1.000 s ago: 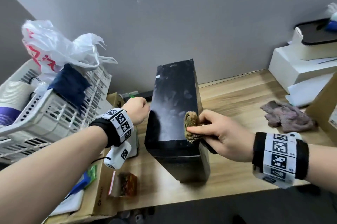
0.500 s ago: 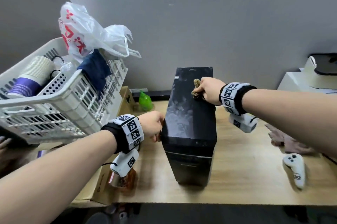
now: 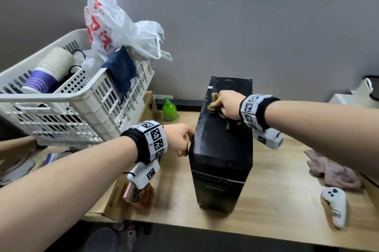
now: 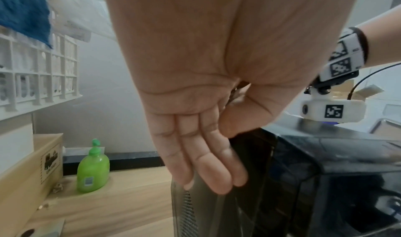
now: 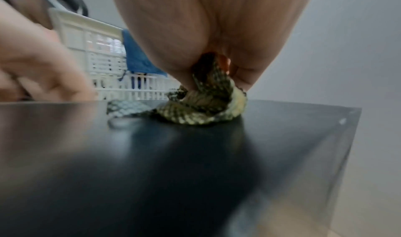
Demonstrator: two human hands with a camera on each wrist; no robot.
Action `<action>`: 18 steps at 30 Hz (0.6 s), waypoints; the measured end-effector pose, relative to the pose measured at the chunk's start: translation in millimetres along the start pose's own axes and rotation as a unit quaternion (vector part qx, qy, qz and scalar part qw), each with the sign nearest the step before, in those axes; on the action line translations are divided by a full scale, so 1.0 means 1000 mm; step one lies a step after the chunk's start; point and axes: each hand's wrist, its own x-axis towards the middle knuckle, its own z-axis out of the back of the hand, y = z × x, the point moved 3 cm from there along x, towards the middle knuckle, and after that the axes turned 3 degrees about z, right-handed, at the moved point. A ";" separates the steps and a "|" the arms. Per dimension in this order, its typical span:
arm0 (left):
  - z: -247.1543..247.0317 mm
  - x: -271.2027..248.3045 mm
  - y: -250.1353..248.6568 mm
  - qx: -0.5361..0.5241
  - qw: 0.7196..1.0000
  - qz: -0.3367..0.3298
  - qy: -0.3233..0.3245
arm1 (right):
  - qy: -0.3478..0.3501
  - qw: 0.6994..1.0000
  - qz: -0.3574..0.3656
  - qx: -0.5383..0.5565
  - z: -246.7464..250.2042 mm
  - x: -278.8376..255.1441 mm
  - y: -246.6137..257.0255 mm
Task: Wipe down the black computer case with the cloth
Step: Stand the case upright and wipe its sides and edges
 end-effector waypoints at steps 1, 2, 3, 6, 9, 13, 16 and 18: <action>0.001 0.000 0.002 0.012 1.000 0.002 0.007 | 0.006 1.000 -0.009 0.010 0.001 0.007 -0.001; 0.001 0.000 0.003 0.027 0.999 0.006 0.020 | 0.010 1.000 -0.008 0.024 0.001 0.007 0.003; 0.002 0.000 0.005 0.045 0.998 0.016 0.033 | 0.016 0.999 0.006 0.040 -0.001 0.001 0.011; 0.002 0.004 0.013 0.120 0.990 0.052 0.053 | 0.035 0.992 0.112 0.039 -0.014 -0.041 0.058; 0.001 0.008 0.019 0.159 0.984 0.062 0.057 | 0.052 0.980 0.190 0.031 -0.024 -0.078 0.095; -0.001 0.015 0.019 0.149 0.985 0.051 0.066 | 0.074 0.983 0.169 0.022 -0.022 -0.056 0.094; -0.006 0.015 0.017 0.097 0.991 0.034 0.088 | 0.051 0.995 0.086 -0.002 -0.017 -0.019 0.081; -0.010 0.013 0.016 0.068 0.992 0.016 0.106 | 0.037 0.998 0.054 -0.006 -0.016 -0.010 0.077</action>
